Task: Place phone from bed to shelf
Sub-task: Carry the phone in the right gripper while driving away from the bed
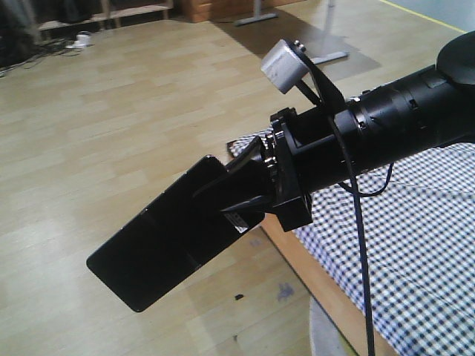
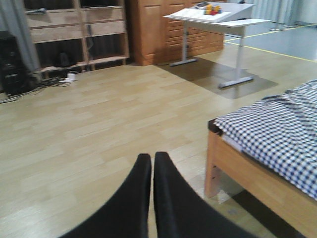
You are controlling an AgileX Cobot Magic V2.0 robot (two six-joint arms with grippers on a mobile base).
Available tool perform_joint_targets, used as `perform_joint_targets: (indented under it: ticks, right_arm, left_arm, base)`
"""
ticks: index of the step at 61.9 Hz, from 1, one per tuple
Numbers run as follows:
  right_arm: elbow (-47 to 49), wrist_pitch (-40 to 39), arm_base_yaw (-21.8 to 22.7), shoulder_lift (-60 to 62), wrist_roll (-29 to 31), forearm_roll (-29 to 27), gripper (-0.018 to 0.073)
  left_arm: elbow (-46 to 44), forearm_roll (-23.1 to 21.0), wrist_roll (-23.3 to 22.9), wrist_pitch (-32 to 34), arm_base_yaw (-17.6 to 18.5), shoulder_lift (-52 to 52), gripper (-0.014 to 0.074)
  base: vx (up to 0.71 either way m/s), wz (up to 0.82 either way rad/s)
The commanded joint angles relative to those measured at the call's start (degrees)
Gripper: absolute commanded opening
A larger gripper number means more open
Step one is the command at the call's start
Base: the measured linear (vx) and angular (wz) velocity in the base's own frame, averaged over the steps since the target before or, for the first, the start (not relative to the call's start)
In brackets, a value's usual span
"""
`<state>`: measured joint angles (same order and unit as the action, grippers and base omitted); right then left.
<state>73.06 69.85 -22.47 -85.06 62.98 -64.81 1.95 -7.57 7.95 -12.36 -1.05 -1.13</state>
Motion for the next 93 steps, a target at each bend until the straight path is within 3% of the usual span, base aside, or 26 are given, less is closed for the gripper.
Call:
perform_joint_targets:
  ticks: [1,59,93]
  right_arm:
    - [1.5,4.1,0.0,2.3,0.5,-5.0,-0.0004]
    - [1.5,4.1,0.0,2.3,0.5,-5.0,-0.0004]
    - [1.5,4.1,0.0,2.3,0.5,-5.0,-0.0004]
  left_arm:
    - [0.0,-0.3,-0.2,4.3,0.1,-0.4,0.0001]
    - [0.0,-0.3,-0.2,4.3,0.1,-0.4,0.0001]
    - [0.0,-0.3,-0.2,4.3,0.1,-0.4,0.0001]
  base:
    - [-0.13,0.49]
    - [-0.12,0.47]
    - [-0.01,0.06]
